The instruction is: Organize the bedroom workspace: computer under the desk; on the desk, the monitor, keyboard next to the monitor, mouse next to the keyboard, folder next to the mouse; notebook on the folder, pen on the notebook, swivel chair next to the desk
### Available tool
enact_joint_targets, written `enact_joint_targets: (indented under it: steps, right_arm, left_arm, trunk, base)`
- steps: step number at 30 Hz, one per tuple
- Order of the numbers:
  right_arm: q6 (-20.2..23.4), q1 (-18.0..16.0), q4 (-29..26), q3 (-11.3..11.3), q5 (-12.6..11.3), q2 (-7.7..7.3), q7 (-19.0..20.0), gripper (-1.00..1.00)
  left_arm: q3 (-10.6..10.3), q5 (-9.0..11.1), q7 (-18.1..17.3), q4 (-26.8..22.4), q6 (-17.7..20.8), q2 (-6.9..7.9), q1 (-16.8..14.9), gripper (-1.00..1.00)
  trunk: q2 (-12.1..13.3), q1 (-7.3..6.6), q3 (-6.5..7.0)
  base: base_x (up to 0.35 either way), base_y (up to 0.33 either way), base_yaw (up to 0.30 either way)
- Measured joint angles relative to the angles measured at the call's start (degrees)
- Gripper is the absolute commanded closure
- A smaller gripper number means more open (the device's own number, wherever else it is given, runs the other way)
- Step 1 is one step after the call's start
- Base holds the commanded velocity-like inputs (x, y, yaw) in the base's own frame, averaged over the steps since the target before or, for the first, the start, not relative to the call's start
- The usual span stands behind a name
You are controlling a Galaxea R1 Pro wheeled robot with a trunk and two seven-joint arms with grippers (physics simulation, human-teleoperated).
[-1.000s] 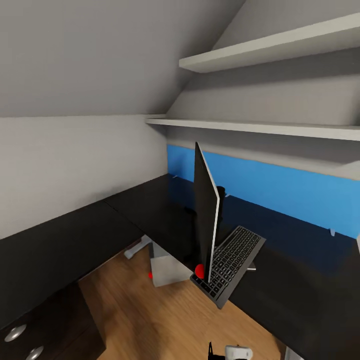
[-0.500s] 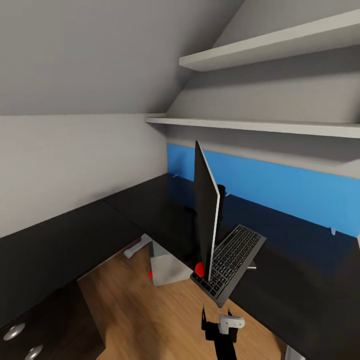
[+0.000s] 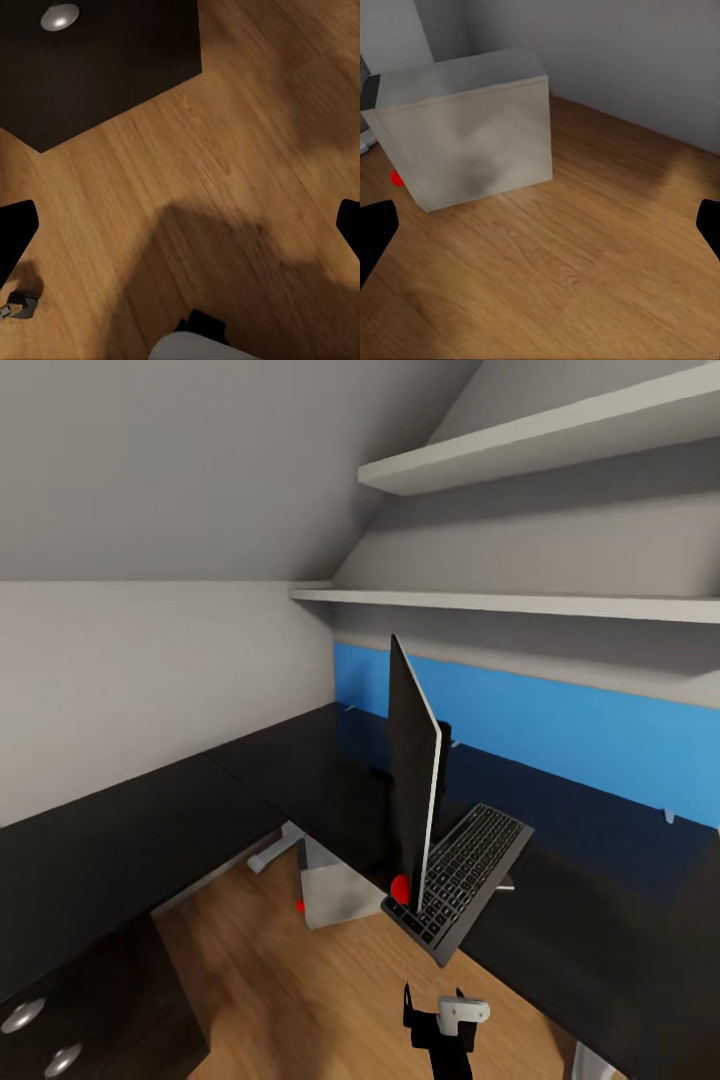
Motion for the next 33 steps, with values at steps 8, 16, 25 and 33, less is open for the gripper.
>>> enact_joint_targets:
  steps: [8, 16, 25, 33]
  right_arm:
    - [-0.1, 0.0, 1.3, 0.2, 0.4, 0.0, 0.2, -1.0]
    - [-0.5, 0.0, 4.7, 0.5, 1.0, 0.0, 0.4, -1.0]
    - [-0.5, 0.0, 4.8, 0.4, 1.0, 0.0, 0.4, -1.0]
    - [-0.5, 0.0, 4.7, 0.6, 1.1, 0.0, 0.4, -1.0]
  left_arm:
    - [0.0, 0.0, 0.1, 0.1, 0.2, 0.06, 0.0, -1.0]
    - [0.1, 0.1, 0.2, 0.1, 0.0, 0.06, 0.0, -1.0]
    - [0.1, 0.1, 0.2, 0.1, 0.0, 0.07, 0.0, -1.0]
    - [0.1, 0.0, 0.1, -0.2, -0.2, 0.02, 0.0, -1.0]
  trunk:
    - [-3.2, 1.79, -1.44]
    - [-6.4, 3.52, -2.87]
    - [-10.0, 5.49, -4.49]
    - [-13.2, 7.25, -5.93]
  base:
    - [-0.236, 0.0, 0.0]
    - [-0.156, 0.0, 0.0]
    - [-0.006, 0.0, 0.0]
    - [0.0, 0.0, 0.0]
